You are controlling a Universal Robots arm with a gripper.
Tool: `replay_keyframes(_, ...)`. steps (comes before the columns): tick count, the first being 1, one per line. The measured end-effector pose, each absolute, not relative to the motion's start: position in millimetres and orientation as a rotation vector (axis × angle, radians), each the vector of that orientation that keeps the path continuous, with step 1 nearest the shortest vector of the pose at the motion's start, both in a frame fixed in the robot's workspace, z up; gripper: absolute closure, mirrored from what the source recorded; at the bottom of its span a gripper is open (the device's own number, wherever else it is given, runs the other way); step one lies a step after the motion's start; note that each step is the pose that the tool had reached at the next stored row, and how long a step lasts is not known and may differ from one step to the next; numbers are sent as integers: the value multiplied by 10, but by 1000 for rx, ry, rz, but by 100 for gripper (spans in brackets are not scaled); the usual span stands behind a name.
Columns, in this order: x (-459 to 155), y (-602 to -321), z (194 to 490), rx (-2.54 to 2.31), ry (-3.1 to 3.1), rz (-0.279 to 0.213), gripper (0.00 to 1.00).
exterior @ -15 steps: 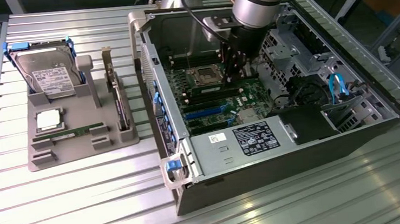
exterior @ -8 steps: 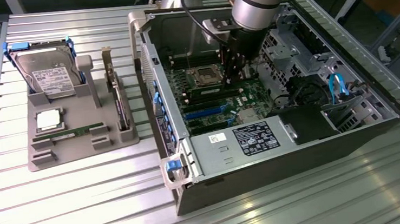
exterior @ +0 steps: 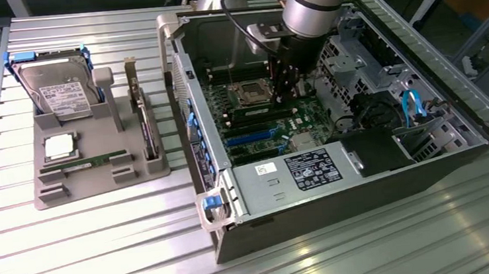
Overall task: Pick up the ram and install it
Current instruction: 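Insert the ram into the slot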
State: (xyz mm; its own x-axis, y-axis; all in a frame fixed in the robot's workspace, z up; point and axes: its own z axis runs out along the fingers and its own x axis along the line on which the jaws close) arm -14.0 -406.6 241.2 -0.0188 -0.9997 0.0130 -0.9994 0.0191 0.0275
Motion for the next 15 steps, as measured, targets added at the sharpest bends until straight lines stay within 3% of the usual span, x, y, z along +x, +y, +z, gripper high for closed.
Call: replay_keyframes(15,-146,-4095,2412,2181,-2222,-15,88)
